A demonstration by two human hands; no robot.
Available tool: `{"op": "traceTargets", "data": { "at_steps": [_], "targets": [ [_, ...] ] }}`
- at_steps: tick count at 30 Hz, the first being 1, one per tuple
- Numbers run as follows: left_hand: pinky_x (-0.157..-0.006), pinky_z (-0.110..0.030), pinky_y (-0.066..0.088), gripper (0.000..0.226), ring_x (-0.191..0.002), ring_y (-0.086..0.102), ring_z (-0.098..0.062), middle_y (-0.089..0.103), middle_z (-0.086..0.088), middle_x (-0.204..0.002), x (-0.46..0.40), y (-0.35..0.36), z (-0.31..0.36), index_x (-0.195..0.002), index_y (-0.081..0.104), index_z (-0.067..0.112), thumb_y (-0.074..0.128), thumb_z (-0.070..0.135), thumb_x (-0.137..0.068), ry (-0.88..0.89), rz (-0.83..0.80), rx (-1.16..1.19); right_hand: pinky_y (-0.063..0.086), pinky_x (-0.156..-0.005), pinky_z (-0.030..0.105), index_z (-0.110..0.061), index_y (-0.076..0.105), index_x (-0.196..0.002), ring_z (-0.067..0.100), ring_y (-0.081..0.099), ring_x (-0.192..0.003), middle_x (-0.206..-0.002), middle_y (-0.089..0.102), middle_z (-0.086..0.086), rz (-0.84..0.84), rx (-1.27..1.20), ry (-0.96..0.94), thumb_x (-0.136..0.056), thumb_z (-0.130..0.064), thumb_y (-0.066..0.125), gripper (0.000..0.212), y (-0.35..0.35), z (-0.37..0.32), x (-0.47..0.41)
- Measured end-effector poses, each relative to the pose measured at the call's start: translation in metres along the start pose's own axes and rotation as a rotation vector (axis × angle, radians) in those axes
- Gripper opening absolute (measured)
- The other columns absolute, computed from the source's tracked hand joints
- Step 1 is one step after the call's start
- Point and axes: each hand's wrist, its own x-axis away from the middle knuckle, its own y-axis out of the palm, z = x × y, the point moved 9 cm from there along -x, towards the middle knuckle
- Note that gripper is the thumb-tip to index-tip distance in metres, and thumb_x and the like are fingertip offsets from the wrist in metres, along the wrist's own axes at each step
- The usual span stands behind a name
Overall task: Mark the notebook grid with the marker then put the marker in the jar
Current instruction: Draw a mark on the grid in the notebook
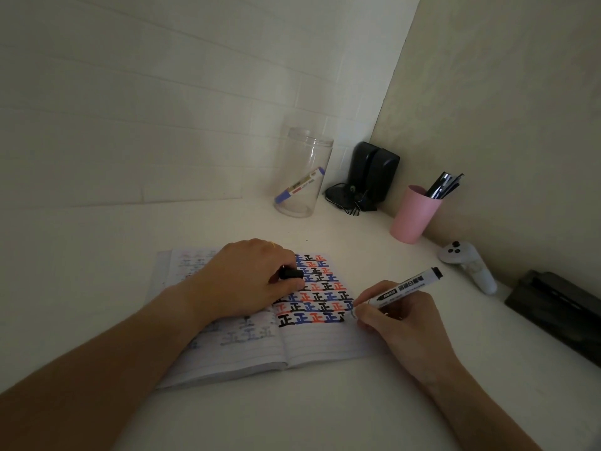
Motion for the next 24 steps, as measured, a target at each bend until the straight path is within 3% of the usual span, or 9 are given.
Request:
{"op": "traceTargets", "data": {
  "at_steps": [8, 17, 21, 24],
  "targets": [
    [-0.068, -0.032, 0.047, 0.034, -0.077, 0.055, -0.007, 0.066, 0.012, -0.089, 0.0, 0.0, -0.001, -0.094, 0.061, 0.034, 0.045, 0.063, -0.092, -0.005, -0.004, 0.007, 0.05, -0.061, 0.029, -0.016, 0.074, -0.068, 0.011, 0.061, -0.062, -0.064, 0.072, -0.004, 0.042, -0.01, 0.046, -0.075, -0.009, 0.073, 0.01, -0.004, 0.006, -0.002],
    [-0.065, -0.03, 0.043, 0.032, -0.076, 0.054, -0.008, 0.065, 0.012, -0.089, 0.0, 0.0, 0.0, -0.093, 0.059, 0.034, 0.045, 0.063, -0.092, -0.012, -0.017, -0.001, 0.044, -0.054, 0.027, -0.015, 0.068, -0.062, 0.011, 0.055, -0.054, -0.052, 0.064, -0.006, 0.095, -0.006, 0.095, -0.075, -0.007, 0.071, 0.015, -0.008, 0.013, -0.005],
    [-0.071, -0.036, 0.05, 0.036, -0.078, 0.055, -0.01, 0.065, 0.009, -0.091, 0.002, -0.003, 0.0, -0.094, 0.061, 0.032, 0.045, 0.064, -0.092, -0.025, -0.005, 0.022, 0.041, -0.05, 0.023, -0.007, 0.07, -0.068, 0.014, 0.053, -0.052, -0.055, 0.063, 0.002, 0.103, -0.184, 0.132, -0.08, 0.0, 0.069, 0.014, -0.01, 0.013, -0.007],
    [-0.072, -0.038, 0.052, 0.035, -0.079, 0.055, -0.011, 0.062, 0.008, -0.09, 0.002, -0.004, 0.0, -0.096, 0.063, 0.031, 0.047, 0.062, -0.091, -0.03, 0.011, 0.06, 0.039, -0.045, 0.022, -0.002, 0.07, -0.085, 0.012, 0.049, -0.05, -0.058, 0.061, 0.004, 0.122, -0.326, 0.153, -0.086, 0.002, 0.066, 0.005, -0.008, 0.002, -0.023]
  ]
}}
